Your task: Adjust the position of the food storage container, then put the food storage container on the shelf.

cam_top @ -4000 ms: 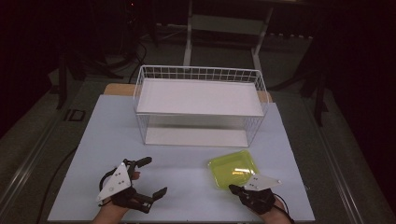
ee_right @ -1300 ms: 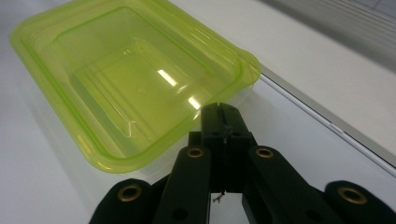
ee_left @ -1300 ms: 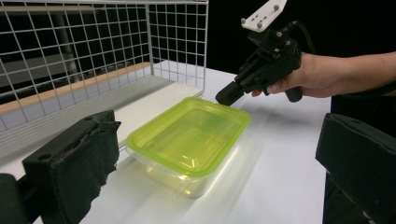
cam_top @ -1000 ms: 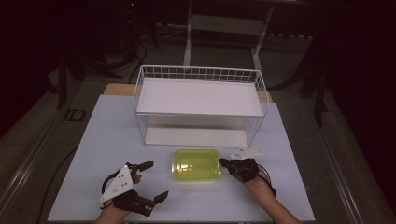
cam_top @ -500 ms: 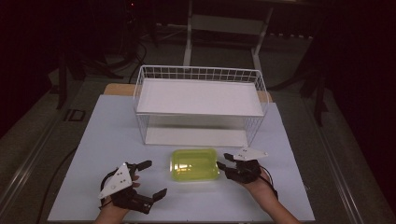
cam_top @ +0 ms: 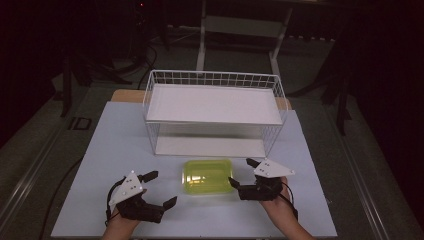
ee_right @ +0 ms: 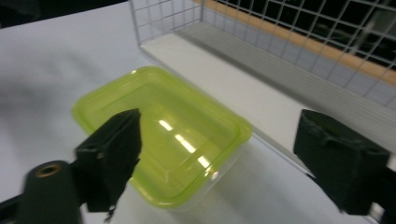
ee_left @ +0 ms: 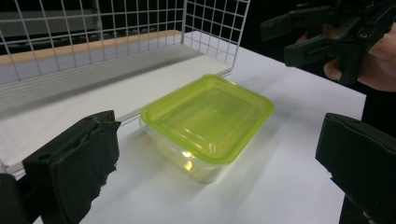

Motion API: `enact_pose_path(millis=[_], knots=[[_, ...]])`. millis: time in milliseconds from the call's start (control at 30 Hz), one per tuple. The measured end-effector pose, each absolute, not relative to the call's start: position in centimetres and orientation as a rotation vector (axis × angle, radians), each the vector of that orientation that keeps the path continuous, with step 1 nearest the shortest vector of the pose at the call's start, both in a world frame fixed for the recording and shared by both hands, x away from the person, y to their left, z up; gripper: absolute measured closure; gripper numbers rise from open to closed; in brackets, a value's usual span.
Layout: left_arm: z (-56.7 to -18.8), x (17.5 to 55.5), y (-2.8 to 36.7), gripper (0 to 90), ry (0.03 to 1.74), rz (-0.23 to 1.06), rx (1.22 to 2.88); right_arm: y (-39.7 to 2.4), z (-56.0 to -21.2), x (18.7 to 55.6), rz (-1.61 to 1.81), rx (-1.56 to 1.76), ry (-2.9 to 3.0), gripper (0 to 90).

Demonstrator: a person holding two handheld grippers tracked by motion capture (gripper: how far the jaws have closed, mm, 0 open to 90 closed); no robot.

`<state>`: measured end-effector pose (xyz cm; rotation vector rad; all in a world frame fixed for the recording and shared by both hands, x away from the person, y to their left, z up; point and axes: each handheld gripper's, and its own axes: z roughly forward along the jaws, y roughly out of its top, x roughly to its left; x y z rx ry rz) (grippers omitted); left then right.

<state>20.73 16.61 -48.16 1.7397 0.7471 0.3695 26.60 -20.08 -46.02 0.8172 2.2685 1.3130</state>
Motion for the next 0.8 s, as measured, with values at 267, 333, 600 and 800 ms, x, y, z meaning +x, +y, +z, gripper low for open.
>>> enact_pose_path(millis=[267,333,600,800], knots=[[-46.9,21.7,16.3,0.0,0.805,0.306,1.76,-20.4,-44.8,26.6,1.356,0.827,2.302,24.3],[-46.4,22.0,16.3,0.0,0.839,0.284,1.753,-20.4,-44.4,26.6,1.39,0.829,2.301,24.1],[-44.4,23.6,15.9,0.0,0.853,0.257,1.806,-20.4,-43.3,27.2,1.408,0.823,2.322,13.5],[-44.1,24.9,15.2,0.0,0.871,0.229,1.819,-19.9,-43.6,28.1,1.422,0.889,2.341,11.5]])
